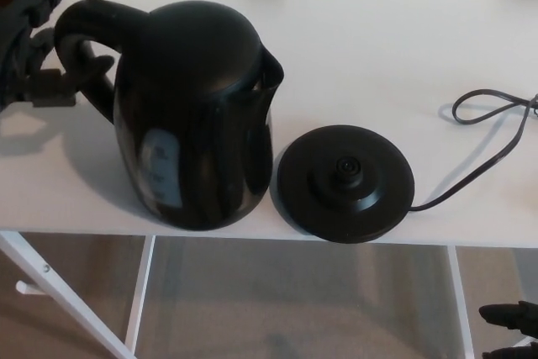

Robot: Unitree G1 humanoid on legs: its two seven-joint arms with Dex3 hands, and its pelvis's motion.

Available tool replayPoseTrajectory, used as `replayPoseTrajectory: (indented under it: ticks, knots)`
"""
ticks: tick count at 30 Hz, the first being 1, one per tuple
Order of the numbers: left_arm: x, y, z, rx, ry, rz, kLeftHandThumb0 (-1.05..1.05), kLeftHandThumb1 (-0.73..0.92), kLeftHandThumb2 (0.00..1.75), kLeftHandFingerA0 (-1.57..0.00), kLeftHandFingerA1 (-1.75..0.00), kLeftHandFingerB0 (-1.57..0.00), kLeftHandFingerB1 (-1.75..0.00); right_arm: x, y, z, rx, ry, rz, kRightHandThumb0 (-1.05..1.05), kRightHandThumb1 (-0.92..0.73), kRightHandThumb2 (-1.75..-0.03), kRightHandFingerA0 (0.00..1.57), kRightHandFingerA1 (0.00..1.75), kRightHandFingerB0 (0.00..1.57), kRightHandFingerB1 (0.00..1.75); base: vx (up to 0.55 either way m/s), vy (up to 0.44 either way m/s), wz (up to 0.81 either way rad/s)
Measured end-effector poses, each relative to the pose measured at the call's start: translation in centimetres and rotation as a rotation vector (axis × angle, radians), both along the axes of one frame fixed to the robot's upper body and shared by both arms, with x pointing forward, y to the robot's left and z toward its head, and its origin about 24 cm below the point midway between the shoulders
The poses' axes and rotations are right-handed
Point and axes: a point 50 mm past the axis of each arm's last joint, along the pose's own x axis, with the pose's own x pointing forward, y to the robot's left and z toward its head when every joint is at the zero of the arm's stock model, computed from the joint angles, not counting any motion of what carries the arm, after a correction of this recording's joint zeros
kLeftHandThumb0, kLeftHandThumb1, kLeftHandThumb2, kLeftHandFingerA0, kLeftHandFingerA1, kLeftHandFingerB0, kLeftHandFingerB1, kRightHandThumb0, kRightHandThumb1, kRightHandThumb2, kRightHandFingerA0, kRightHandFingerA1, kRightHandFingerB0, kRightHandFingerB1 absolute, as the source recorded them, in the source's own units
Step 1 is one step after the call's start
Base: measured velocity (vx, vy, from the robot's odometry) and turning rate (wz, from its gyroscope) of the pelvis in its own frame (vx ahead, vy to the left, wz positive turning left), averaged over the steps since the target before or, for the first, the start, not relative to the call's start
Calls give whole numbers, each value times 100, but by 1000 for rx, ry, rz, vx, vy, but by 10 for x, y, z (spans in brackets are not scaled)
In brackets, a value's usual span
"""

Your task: The robot walk towards a table in front and uses its left hand to pick up the pot from the base and places it on the table

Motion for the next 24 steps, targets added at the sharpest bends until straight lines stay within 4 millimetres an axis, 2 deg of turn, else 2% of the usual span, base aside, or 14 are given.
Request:
replayPoseTrajectory:
  ticks: [9, 12, 13, 14, 15, 19, 20, 22, 24]
  knots:
    - [-10, 10, -8, 67, 46, -33, -61, 39, 72, 0, 0, 0, 0, 1, 0, 0, 0, 0, 2, -27, -59, -58, 63, 49, 52, 43, 0, 0, 0]
    - [-19, 14, -13, 119, 72, -67, -64, 40, 73, 0, 0, 0, 0, 0, 0, -1, 0, 7, 0, -27, -60, -57, 66, 50, 53, 43, 0, 0, 0]
    - [-21, 14, -14, 127, 73, -75, -61, 43, 54, 0, 0, 0, 0, -1, 0, -1, 0, 9, -1, -27, -60, -57, 66, 49, 54, 43, 0, 0, 0]
    - [-22, 14, -14, 133, 75, -82, -61, 43, 54, 0, 0, 0, 0, -1, 0, -1, 0, 9, -1, -27, -60, -57, 66, 49, 54, 43, 0, 0, 0]
    - [-25, 15, -14, 145, 75, -95, -70, 39, 74, 0, 0, 0, 0, -1, 0, -2, -1, 11, 0, -27, -60, -58, 64, 48, 53, 43, 0, 0, 0]
    - [-36, 25, -9, 190, 84, -119, -70, 39, 74, 0, 0, 0, 0, -2, 0, -3, -2, 17, -1, -27, -60, -58, 64, 48, 53, 43, 0, 0, 0]
    - [-37, 26, -8, 195, 85, -124, -66, 43, 54, 0, 0, 0, 0, -2, 0, -3, -2, 18, -1, -27, -60, -58, 63, 49, 52, 44, 0, 0, 0]
    - [-41, 28, -7, 196, 85, -134, -67, 44, 54, 0, 0, 0, 0, -2, 0, -3, -1, 18, 1, -26, -60, -57, 63, 49, 52, 44, 0, 0, 0]
    - [-55, 40, -6, 178, 81, -131, -68, 44, 54, 0, 0, 0, 0, -5, -1, -4, 0, 25, -1, -24, -59, -57, 64, 50, 52, 44, 0, 0, 0]
